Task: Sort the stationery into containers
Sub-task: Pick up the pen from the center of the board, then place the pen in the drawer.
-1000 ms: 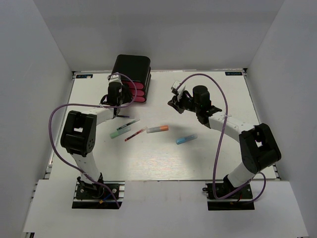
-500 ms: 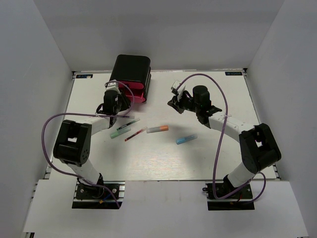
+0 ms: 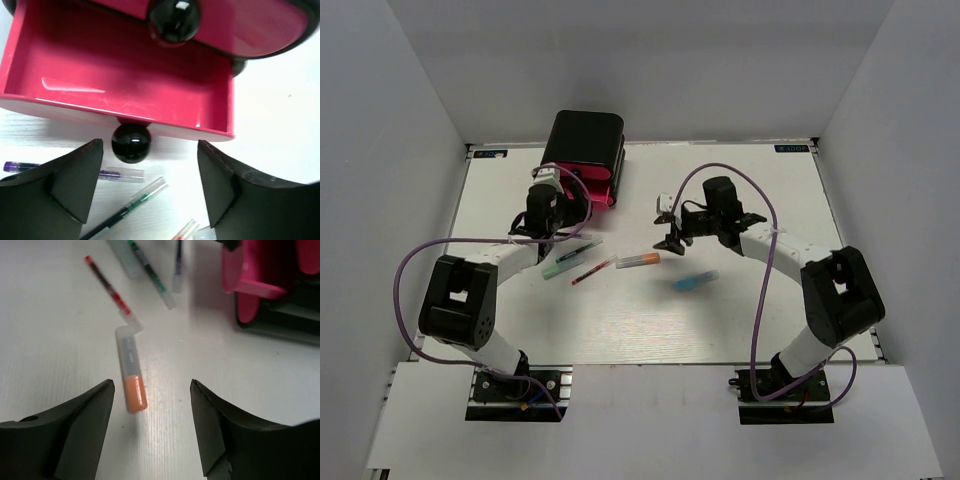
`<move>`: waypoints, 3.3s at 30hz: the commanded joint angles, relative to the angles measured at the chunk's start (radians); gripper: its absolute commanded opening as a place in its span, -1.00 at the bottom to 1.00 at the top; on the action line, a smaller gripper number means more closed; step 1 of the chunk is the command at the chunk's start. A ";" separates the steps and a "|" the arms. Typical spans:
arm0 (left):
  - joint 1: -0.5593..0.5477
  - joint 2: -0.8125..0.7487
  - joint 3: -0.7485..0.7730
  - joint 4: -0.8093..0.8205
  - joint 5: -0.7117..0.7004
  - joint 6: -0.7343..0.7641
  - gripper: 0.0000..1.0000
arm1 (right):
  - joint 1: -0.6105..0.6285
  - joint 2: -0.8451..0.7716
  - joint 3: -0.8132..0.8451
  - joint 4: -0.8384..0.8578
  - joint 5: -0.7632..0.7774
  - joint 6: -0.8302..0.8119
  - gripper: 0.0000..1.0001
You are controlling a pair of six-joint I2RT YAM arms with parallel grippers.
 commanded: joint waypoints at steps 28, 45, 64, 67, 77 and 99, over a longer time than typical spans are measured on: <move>0.004 -0.745 -0.308 -0.343 -0.161 -0.073 0.79 | 0.070 0.458 0.351 -0.482 -0.003 -0.460 0.24; -0.005 -0.728 -0.348 -0.266 -0.133 -0.157 0.79 | 0.065 0.340 0.372 -0.404 0.009 -0.351 -0.97; -0.005 -0.744 -0.422 -0.241 -0.124 -0.235 0.79 | 0.139 0.537 0.878 0.042 0.189 0.017 -1.00; -0.005 -0.757 -0.422 -0.255 -0.124 -0.244 0.79 | 0.166 0.574 0.913 0.096 0.192 0.032 -1.00; -0.005 -0.807 -0.431 -0.309 -0.143 -0.244 0.79 | 0.232 0.625 0.901 0.157 0.288 0.031 -0.97; -0.005 -0.817 -0.451 -0.309 -0.143 -0.263 0.79 | 0.243 0.642 0.808 0.122 0.357 -0.041 -0.62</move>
